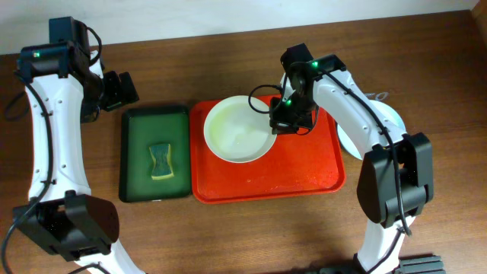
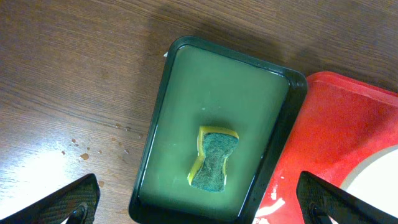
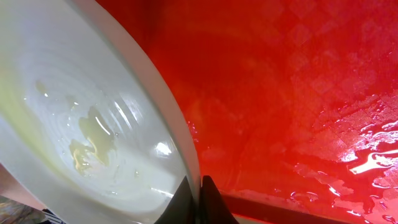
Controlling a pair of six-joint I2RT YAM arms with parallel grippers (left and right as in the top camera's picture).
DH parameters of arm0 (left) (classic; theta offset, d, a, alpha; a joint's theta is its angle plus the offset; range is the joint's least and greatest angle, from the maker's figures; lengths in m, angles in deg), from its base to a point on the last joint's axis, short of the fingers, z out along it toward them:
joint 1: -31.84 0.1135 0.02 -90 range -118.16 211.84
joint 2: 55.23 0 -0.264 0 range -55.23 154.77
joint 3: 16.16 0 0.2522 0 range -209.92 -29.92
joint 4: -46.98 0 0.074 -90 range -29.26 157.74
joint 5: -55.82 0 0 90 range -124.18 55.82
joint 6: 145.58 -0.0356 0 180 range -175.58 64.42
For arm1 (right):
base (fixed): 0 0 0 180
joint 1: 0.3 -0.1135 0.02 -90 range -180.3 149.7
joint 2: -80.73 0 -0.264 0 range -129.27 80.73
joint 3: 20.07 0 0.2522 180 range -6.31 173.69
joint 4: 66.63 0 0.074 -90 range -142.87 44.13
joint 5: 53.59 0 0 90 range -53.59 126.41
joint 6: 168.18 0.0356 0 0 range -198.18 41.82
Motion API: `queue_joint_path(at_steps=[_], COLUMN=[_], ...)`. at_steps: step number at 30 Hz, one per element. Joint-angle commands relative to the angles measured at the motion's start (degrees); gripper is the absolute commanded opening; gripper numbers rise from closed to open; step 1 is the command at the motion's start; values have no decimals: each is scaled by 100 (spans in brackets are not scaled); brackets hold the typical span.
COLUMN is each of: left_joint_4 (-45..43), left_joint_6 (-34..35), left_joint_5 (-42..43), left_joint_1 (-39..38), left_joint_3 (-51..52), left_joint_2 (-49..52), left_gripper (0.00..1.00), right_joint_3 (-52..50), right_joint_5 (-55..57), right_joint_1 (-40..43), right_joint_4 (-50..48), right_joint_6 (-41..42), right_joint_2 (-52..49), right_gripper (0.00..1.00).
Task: Clean dirty plates on tray and stack at the side
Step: 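Lift the cream-white plate off the red tray with the right gripper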
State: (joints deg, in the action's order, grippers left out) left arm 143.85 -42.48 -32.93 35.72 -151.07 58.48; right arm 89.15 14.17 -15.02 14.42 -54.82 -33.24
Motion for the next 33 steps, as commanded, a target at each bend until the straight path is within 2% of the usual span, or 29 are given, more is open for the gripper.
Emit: queue_joint_path(at_steps=[1,19,24,31,33], left_joint_4=[-7,-7,-7,-7,-7], left_joint_6=[35,35,35,35,35], left_joint_5=[-20,-20,-20,-20,-20], left_joint_1=[20,20,20,20,20], left_joint_3=[-68,-68,-68,-68,-68], left_joint_2=[-101,-101,-101,-101,-101], left_gripper=[99,99,99,99,99], right_joint_3=[131,131,131,131,131], right_joint_5=[-138,-136,-133,-103,240], right_joint_1=[-31,-48,-367,-1014,-1241], right_joint_4=[4,7,-173,-802,-1021], right_joint_6=[-57,-55,-15,562,817], right_joint_2=[26,26,26,24,24], right_gripper=[4,4,4,4,4])
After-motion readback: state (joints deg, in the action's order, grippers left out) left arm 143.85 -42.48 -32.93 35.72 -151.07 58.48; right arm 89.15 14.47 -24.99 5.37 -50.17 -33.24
